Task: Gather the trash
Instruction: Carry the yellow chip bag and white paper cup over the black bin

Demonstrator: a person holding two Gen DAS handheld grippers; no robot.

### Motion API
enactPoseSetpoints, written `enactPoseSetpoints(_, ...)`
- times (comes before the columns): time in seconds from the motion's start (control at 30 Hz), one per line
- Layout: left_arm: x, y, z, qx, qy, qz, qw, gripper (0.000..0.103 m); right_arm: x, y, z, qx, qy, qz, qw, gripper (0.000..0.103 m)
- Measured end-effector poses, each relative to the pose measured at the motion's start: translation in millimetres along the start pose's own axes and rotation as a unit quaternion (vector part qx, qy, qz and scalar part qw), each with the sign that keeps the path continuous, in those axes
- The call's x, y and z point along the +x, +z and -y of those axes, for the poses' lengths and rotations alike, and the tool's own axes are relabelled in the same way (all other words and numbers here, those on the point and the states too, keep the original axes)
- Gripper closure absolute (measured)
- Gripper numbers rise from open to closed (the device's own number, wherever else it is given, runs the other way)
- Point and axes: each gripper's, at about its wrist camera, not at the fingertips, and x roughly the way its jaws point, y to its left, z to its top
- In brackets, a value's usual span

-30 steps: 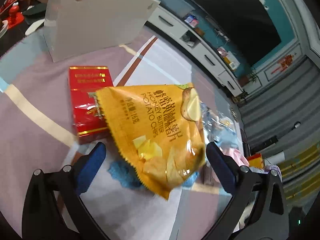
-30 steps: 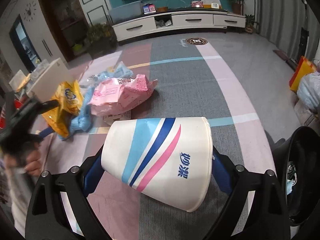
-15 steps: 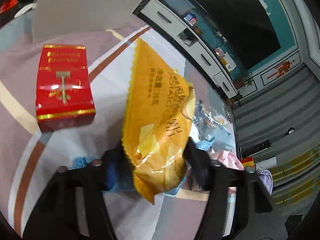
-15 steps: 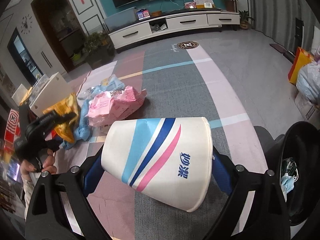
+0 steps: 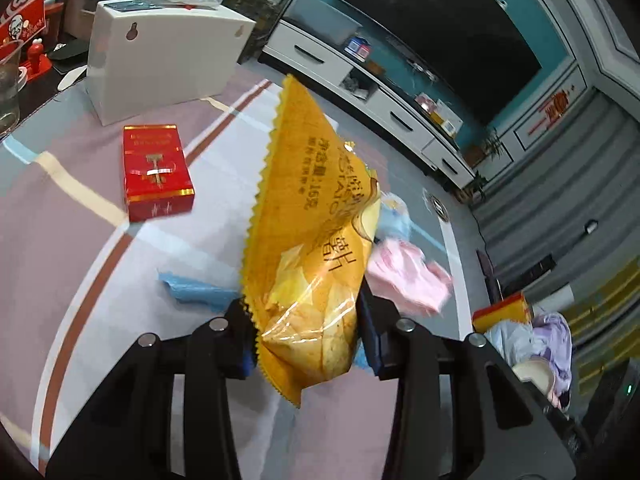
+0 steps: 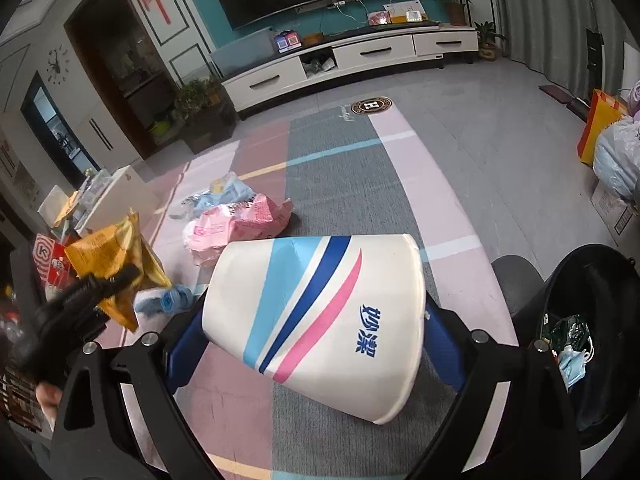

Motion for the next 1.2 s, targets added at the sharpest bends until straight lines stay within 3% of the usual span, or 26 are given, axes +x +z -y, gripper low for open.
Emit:
enactPoseSetpoints(0.4,-65,-47,41,0.065,0.017,0.058,0.9961,0.061,-33,2,0,-0.012,0.015,0.034,0.999,0.012)
enactPoseSetpoints(0.73,-75,-67,67,0.075,0.03,0.048,0.9955,0.06,-57,5,15,-0.002,0.03,0.054,0.998,0.012)
enactPoseSetpoints(1.2,-81,-86,103,0.113,0.009,0.047,0.9924,0.059,-86,9,41,0.028,0.029,0.091,0.995,0.012)
